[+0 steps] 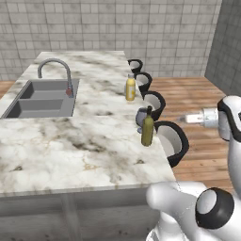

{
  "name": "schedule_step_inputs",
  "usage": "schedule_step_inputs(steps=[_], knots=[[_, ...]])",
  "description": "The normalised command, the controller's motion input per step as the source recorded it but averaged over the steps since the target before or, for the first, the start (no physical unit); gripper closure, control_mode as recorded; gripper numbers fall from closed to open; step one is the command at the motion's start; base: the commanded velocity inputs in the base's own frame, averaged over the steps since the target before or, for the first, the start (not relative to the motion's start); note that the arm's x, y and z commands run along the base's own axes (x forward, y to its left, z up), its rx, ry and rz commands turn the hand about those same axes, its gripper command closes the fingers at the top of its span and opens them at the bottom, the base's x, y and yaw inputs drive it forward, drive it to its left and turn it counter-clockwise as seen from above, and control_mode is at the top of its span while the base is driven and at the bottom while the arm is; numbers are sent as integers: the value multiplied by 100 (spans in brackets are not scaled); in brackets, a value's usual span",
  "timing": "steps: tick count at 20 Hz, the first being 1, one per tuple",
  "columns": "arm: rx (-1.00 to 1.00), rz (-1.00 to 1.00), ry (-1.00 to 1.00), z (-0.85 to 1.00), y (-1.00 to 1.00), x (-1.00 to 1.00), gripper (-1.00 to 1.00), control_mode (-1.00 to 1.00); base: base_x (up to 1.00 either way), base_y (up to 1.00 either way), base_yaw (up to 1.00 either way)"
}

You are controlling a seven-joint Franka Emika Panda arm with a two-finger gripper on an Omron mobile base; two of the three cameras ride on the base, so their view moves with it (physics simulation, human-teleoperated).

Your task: There is a wine glass and glass cup on the dining counter. Place the wine bottle next to the wine glass and the juice bottle next to the glass cup.

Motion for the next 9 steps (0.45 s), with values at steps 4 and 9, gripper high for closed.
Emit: schedule_step_inputs(steps=[4,9], knots=[[-21,-12,18,11,14,-65,-100,-100,0,0,0],[-24,-9,19,11,12,-67,-100,-100,0,0,0]])
